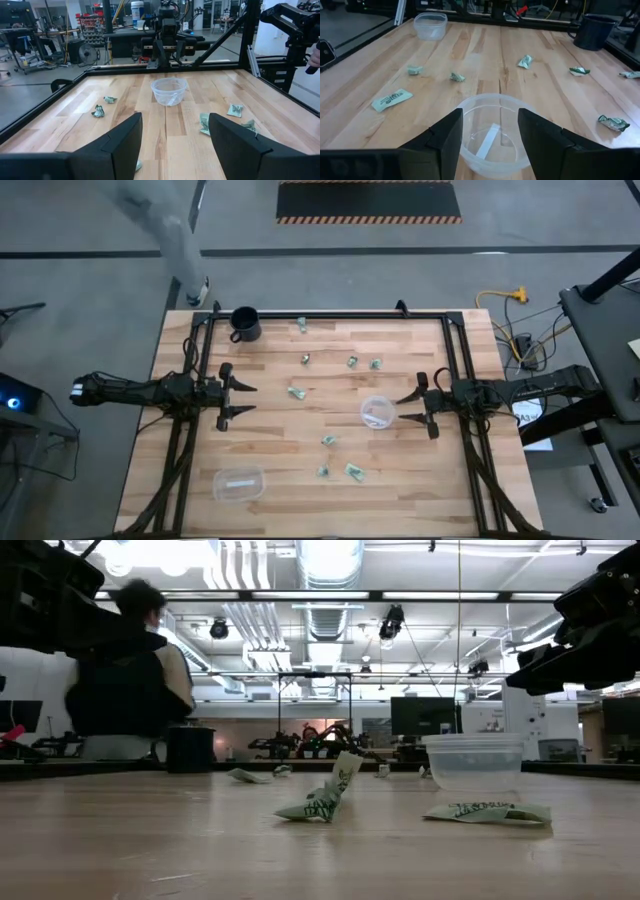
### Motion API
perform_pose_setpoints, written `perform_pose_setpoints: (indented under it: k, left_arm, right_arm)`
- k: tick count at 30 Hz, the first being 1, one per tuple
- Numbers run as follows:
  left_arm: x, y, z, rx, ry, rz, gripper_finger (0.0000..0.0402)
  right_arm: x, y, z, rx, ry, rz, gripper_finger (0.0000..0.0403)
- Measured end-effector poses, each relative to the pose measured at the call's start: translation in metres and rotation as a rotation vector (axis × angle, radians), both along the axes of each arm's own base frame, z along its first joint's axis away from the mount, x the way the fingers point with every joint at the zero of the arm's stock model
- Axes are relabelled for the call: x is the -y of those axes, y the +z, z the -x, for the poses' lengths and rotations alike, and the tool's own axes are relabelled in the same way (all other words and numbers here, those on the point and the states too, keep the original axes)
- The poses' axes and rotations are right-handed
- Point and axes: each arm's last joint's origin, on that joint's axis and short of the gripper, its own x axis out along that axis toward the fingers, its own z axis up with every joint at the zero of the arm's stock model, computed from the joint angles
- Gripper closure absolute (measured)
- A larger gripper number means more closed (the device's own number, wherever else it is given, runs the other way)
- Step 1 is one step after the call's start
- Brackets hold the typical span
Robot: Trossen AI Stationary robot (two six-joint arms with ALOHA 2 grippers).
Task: Pick and place Stevia / Truvia into bins
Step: Put the white stevia packet into the right transparent container
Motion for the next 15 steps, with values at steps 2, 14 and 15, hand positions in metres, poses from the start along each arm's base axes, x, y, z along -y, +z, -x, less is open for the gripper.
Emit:
perform_pose_setpoints:
  k: [2,14,15]
  left_arm:
    - [0.0000,0.0000,0.0000,0.000,0.000,0.000,0.0189]
    - [0.0000,0.0000,0.0000,0.000,0.000,0.000,0.0189]
    - [0.0000,0.0000,0.0000,0.000,0.000,0.000,0.0189]
  right_arm:
    - [0.0000,0.0000,0.0000,-0.004,-0.011,-0.041,0.0220]
    - [0.0000,-0.0001,0.0000,-0.023,-0.072,-0.248,0.0220]
    - [0.0000,-0.0001,0.0000,-0.024,-0.073,-0.250,0.0220]
